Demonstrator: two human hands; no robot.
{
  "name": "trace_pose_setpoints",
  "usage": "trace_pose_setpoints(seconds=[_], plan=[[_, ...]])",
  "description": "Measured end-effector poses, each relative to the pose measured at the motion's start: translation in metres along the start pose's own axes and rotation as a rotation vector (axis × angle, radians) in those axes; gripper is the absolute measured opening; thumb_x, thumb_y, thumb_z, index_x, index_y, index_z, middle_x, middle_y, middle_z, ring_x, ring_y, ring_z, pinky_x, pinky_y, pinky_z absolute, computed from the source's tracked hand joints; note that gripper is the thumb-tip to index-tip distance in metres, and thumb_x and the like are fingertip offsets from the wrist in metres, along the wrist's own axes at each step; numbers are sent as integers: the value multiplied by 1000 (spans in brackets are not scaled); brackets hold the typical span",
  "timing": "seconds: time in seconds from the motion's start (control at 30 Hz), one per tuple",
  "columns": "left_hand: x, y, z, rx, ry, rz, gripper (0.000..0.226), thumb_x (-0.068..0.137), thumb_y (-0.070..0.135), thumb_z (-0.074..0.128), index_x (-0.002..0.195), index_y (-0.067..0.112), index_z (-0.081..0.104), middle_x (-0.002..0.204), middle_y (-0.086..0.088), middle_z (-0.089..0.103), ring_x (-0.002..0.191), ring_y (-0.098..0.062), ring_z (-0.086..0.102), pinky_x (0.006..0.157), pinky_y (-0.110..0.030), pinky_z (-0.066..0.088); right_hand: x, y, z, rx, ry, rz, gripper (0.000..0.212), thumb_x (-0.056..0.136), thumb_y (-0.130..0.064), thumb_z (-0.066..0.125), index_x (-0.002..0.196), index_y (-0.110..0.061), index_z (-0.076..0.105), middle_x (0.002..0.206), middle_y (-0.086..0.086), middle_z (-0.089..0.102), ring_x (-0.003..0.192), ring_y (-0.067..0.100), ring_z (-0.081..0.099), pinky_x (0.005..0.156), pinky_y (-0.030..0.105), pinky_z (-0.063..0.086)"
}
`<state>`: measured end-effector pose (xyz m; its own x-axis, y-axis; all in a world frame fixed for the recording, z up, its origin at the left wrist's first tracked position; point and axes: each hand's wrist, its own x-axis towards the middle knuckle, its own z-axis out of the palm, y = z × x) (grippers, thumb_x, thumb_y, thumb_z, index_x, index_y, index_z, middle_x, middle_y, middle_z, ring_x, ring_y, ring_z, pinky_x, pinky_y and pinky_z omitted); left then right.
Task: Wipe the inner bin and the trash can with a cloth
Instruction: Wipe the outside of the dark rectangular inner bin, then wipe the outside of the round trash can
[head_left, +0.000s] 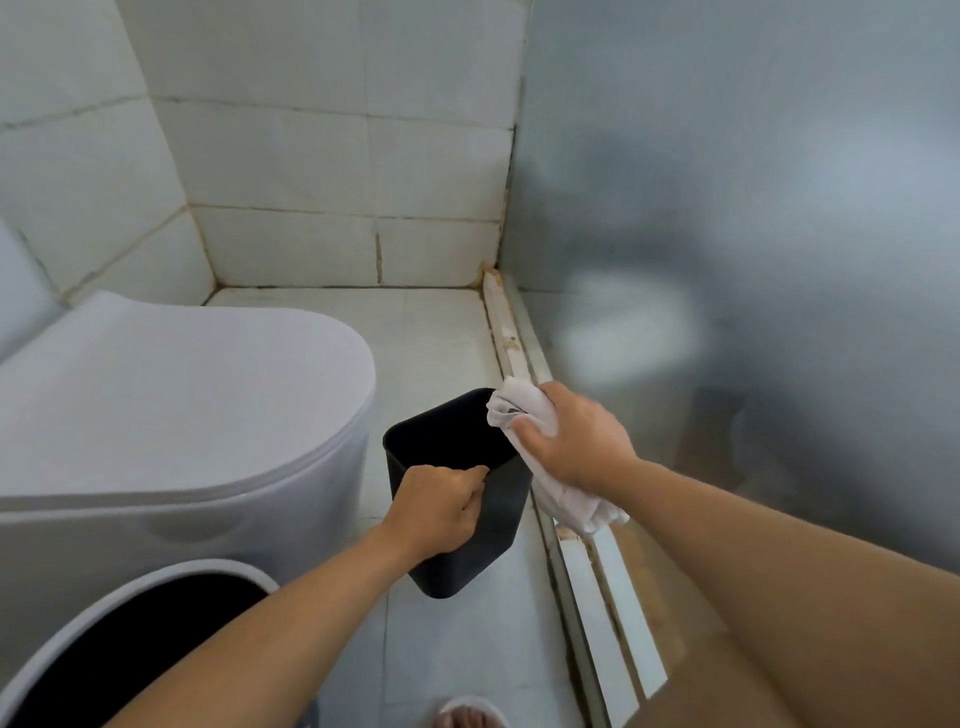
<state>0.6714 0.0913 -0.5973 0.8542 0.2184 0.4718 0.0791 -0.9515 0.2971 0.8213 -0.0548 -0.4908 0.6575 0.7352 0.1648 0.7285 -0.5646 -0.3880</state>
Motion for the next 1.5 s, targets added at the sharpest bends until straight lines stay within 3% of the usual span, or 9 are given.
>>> trace_pose_setpoints(seconds=[0.3, 0.6, 0.7, 0.77, 0.83, 0.93, 1.07, 1.37, 1.5], plan=[[-40, -20, 58, 35, -23, -5, 14, 90, 15, 58, 92, 11, 72, 63, -3, 64, 47, -25, 56, 41, -37, 45, -6, 17, 51, -213, -242, -198, 51, 95, -67, 53, 135, -35, 48, 106, -6, 58, 86, 17, 57, 74, 32, 47], [-48, -35, 89, 88, -67, 3, 23, 74, 5, 66, 97, 6, 70, 57, -3, 60, 42, -27, 53, 37, -30, 40, -3, 32, 96, -272, -184, -233, 49, 97, -65, 52, 130, -30, 51, 99, -4, 56, 78, 17, 52, 67, 31, 45], [-49, -35, 91, 97, -55, 4, 14, 80, 11, 62, 92, 8, 69, 57, -2, 61, 43, -28, 54, 39, -30, 40, -9, 37, 106, -241, -160, -203, 49, 97, -63, 54, 133, -29, 51, 99, -4, 56, 79, 16, 52, 66, 31, 44], [-46, -32, 87, 92, -12, -5, 23, 90, 27, 55, 93, 11, 70, 58, 1, 63, 45, -25, 57, 43, -30, 40, -12, 38, 109, -226, -154, -186, 50, 97, -63, 55, 133, -29, 52, 97, -6, 52, 78, 15, 50, 65, 29, 41], [-44, -30, 79, 74, 27, -18, 35, 93, 42, 53, 100, 14, 72, 58, 4, 63, 48, -21, 58, 47, -30, 41, -13, 36, 110, -221, -157, -175, 51, 97, -64, 54, 133, -29, 51, 96, -7, 51, 77, 15, 51, 65, 28, 40], [-41, -30, 60, 34, 72, -34, 40, 94, 53, 57, 88, 16, 73, 56, 6, 58, 50, -18, 53, 53, -32, 38, -14, 28, 104, -179, -137, -167, 50, 97, -64, 55, 133, -29, 52, 100, -4, 57, 78, 16, 54, 65, 29, 42], [-41, -29, 16, 10, 151, -55, 38, 90, 54, 63, 77, 20, 72, 59, 6, 62, 55, -17, 57, 55, -33, 42, -15, 11, 88, -97, -113, -172, 50, 97, -63, 55, 135, -32, 50, 104, -5, 59, 83, 18, 60, 71, 32, 52], [-77, -38, -105, 166, 233, -98, 46, 86, 62, 60, 91, 21, 79, 79, 4, 77, 70, -23, 72, 60, -35, 56, -33, -64, 72, 98, 4, -214, 42, 93, -65, 55, 122, -35, 54, 99, -8, 62, 84, 17, 62, 71, 37, 54], [-114, -42, -148, 256, 216, -139, 48, 87, 64, 57, 83, 19, 76, 75, 2, 75, 68, -24, 71, 59, -35, 55, -48, -97, 79, 147, 1, -284, 44, 93, -68, 56, 121, -34, 54, 94, -8, 63, 81, 16, 62, 72, 43, 58]])
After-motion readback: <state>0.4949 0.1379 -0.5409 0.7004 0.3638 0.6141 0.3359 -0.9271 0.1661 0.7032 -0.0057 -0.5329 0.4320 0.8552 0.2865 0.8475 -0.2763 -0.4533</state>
